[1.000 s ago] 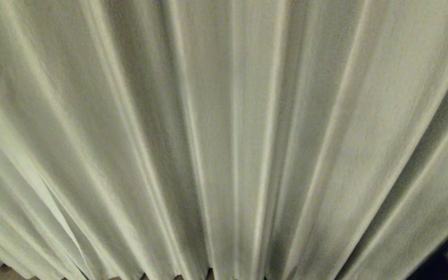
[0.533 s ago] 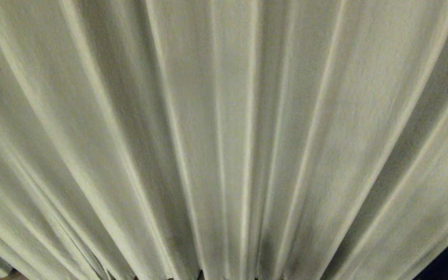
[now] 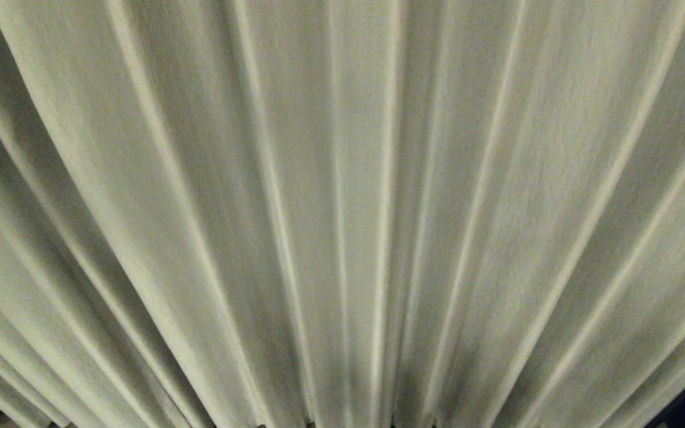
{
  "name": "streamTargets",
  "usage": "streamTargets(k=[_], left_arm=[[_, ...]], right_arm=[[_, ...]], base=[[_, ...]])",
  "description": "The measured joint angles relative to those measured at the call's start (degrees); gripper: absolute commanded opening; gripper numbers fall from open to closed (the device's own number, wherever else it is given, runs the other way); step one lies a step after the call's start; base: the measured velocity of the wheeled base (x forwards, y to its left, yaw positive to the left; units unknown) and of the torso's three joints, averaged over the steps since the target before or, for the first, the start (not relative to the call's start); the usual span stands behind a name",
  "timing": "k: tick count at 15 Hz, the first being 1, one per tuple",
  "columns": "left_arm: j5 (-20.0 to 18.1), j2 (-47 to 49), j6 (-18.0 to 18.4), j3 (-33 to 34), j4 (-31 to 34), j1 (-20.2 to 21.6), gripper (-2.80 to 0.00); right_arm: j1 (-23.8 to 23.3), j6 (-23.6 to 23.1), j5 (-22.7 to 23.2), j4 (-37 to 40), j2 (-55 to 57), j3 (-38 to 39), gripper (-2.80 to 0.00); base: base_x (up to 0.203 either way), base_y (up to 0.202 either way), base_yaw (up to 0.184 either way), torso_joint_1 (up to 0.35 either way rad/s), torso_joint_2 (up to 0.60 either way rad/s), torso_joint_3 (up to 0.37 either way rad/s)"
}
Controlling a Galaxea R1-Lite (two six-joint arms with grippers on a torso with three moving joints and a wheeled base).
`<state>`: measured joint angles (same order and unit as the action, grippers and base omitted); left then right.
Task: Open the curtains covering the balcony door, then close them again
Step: Close the outer curtains on both sides
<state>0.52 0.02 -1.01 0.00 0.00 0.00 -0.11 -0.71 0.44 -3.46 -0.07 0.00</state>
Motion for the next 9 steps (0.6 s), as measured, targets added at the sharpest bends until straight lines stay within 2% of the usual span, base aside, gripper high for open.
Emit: streamTargets(k=[9], left_arm=[[0.0,0.0,-0.6,0.0,-0.1,0.1,-2.80]], right_arm=[[0.1,0.0,0.0,0.0,0.0,0.0,-2.80]], base=[[0.000,0.190,-0.002,0.003,0.00,0.003]])
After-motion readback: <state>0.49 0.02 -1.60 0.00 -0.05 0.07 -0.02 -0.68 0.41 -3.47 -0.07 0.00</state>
